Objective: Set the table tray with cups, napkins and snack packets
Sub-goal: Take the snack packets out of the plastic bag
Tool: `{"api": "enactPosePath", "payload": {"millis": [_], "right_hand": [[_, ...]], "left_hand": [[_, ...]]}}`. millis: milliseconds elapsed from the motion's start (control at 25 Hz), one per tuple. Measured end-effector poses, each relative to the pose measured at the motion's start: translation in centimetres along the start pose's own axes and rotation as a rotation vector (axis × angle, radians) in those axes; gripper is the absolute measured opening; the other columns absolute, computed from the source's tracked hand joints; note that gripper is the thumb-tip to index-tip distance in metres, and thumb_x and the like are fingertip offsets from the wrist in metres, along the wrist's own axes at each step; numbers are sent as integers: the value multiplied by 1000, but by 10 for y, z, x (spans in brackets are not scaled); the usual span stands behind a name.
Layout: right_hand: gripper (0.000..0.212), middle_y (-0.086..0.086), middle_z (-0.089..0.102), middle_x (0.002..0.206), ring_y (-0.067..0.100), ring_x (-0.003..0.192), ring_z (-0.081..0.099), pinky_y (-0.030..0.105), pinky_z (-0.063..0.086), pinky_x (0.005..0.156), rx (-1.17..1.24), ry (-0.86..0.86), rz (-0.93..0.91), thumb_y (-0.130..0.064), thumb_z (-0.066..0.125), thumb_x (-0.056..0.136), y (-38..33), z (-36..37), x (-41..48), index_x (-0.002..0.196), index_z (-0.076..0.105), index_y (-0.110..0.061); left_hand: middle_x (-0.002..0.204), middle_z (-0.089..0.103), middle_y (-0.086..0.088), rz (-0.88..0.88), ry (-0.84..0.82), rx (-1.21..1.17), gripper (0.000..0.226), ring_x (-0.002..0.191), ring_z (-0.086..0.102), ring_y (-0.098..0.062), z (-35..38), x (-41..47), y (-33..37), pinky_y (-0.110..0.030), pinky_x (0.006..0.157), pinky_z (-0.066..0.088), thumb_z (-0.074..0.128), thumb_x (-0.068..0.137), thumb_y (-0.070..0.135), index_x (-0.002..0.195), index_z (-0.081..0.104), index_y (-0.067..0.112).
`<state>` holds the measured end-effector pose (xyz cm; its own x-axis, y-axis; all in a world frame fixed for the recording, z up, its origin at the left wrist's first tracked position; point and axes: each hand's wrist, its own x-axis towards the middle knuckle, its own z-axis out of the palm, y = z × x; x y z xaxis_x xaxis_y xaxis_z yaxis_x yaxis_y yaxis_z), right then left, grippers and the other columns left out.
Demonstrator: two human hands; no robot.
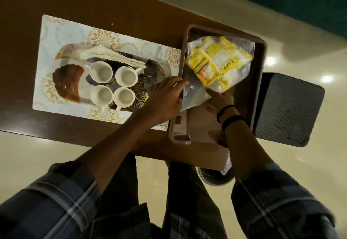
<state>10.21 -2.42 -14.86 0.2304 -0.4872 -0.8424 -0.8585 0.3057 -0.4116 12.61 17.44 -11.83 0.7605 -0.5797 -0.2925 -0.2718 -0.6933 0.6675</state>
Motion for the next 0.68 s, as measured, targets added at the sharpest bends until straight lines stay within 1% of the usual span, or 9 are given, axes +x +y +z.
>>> {"api": "enactPosePath", "payload": {"millis": [40, 120, 200, 320, 360, 480, 560, 640, 680], "right_hand": [[30, 8, 49, 53, 20, 44, 49, 30, 43, 51, 33, -5, 36, -15, 76, 78, -2, 1, -2, 68, 48, -9], [31, 8, 48, 58, 19, 48, 48, 31, 42, 54, 106, -5, 56, -11, 75, 77, -4, 2, -9, 62, 48, -12], [21, 6, 54, 61, 15, 49, 51, 30, 46, 56, 220, -74, 40, -11, 74, 77, -10, -3, -25, 66, 56, -13], [17, -5, 51, 47, 6, 41, 48, 28, 53, 63, 395, -188, -27, -14, 73, 80, -22, -17, -60, 75, 57, -17], [17, -7, 49, 42, 4, 37, 46, 26, 54, 61, 416, -215, -44, -15, 72, 82, -28, -22, -73, 74, 56, -17], [18, -7, 45, 38, 2, 32, 42, 18, 53, 51, 450, -268, -40, -14, 61, 89, -43, -37, -118, 73, 55, -16], [24, -6, 44, 36, 2, 33, 42, 18, 54, 50, 466, -297, -21, -7, 54, 90, -45, -46, -144, 68, 49, -14], [26, -5, 46, 35, 3, 33, 47, 21, 52, 50, 473, -317, -8, -3, 49, 90, -40, -56, -172, 65, 47, -12], [27, -4, 47, 35, 3, 32, 47, 21, 51, 49, 494, -325, -1, -2, 47, 90, -38, -61, -185, 65, 48, -10]], "left_hand": [[134, 48, -11, -24, -15, -2, 55, 126, 44, -32, 1, -3, 2, -52, 102, 39, 53, 80, 20, 134, 44, 12], [134, 48, -12, -51, -20, -3, 60, 125, 45, -33, -1, -11, 6, -51, 101, 40, 60, 80, 21, 136, 41, 11], [134, 48, -13, -82, -51, 16, 70, 124, 46, -34, -6, -21, 14, -48, 100, 42, 68, 77, 29, 138, 38, 11], [129, 55, -11, -197, -50, -89, 79, 119, 52, -29, -19, -38, 39, -42, 93, 47, 70, 72, 51, 136, 42, 14], [126, 60, -9, -195, 14, -191, 71, 115, 56, -25, -25, -43, 51, -39, 92, 48, 67, 74, 52, 132, 48, 15], [117, 67, 1, -85, 255, -464, 38, 107, 61, -8, -45, -57, 88, -26, 89, 49, 64, 86, 37, 118, 63, 17], [113, 68, 4, -68, 272, -543, 36, 102, 62, -3, -59, -62, 112, -18, 85, 48, 68, 83, 37, 115, 66, 19], [107, 70, 3, -52, 294, -526, 36, 97, 64, -5, -71, -69, 135, -22, 84, 52, 70, 80, 38, 109, 68, 17], [101, 71, 2, -43, 331, -531, 29, 93, 66, -6, -75, -72, 144, -26, 83, 54, 72, 79, 33, 102, 69, 14]]}}
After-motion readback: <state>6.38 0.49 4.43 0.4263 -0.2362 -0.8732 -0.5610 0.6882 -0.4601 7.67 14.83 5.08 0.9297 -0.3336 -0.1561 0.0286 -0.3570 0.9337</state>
